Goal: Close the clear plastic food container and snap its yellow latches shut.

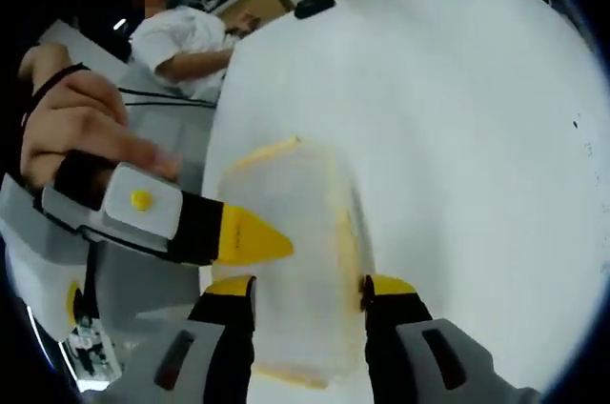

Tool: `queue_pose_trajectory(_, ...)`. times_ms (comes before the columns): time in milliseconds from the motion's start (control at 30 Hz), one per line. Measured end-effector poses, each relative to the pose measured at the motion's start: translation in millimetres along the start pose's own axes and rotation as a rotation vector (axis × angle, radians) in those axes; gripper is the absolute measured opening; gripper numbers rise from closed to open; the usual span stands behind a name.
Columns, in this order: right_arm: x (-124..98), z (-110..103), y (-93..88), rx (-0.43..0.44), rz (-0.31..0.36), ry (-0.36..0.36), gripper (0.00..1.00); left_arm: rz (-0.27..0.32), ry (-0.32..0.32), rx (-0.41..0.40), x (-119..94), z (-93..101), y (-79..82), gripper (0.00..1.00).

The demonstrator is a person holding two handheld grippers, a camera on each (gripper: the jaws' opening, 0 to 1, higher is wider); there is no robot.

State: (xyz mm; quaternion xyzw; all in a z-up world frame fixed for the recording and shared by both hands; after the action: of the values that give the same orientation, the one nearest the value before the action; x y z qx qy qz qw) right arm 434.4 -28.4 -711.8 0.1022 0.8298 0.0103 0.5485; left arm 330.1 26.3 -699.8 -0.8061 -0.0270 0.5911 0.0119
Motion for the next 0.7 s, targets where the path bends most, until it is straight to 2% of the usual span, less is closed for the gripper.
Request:
queue_pose_trajectory(133,-2.7,-6.1,-3.3,-0.034,0.010,-0.054,0.45,-0.006,-0.012,0.015,-0.5,-2.6,-0.6,0.50)
queue_pose_trajectory(267,-3.6,-12.0,-6.4,-0.051,0.012,-0.078,0.49,0.015,-0.049,0.035,-2.5,-7.0,-4.8,0.51)
queue_pose_trajectory(367,-5.6,-14.6,-8.1,-0.045,0.022,-0.086,0.51,0.011,-0.041,0.092,-1.1,-5.5,-6.2,0.51)
queue_pose_trajectory(400,-5.9,-15.1,-8.3,-0.045,0.018,-0.093,0.52,0.000,-0.033,0.134,-0.9,-4.6,-6.5,0.52)
queue_pose_trajectory(567,-5.2,-20.2,-9.7,-0.066,0.013,-0.115,0.56,-0.008,-0.037,0.139,-0.1,-0.3,-6.3,0.59)
queue_pose_trajectory(700,-4.9,-22.8,-10.3,-0.064,0.024,-0.127,0.59,-0.028,-0.033,0.130,3.9,-4.1,-9.9,0.70)
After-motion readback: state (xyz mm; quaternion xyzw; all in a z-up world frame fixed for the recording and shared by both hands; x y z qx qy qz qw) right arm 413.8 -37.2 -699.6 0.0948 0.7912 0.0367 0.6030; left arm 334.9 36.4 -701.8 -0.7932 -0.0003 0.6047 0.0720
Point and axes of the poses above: the point that each gripper's makers call its tool centre point, and the gripper's own axes: x roughly forward along the fingers, z roughly to its right, y roughly out of its top, the point moved 10 cm from there along -x, roughly backward along the fingers, and after that the axes turned 13 degrees about -z, right-handed, at the moved point
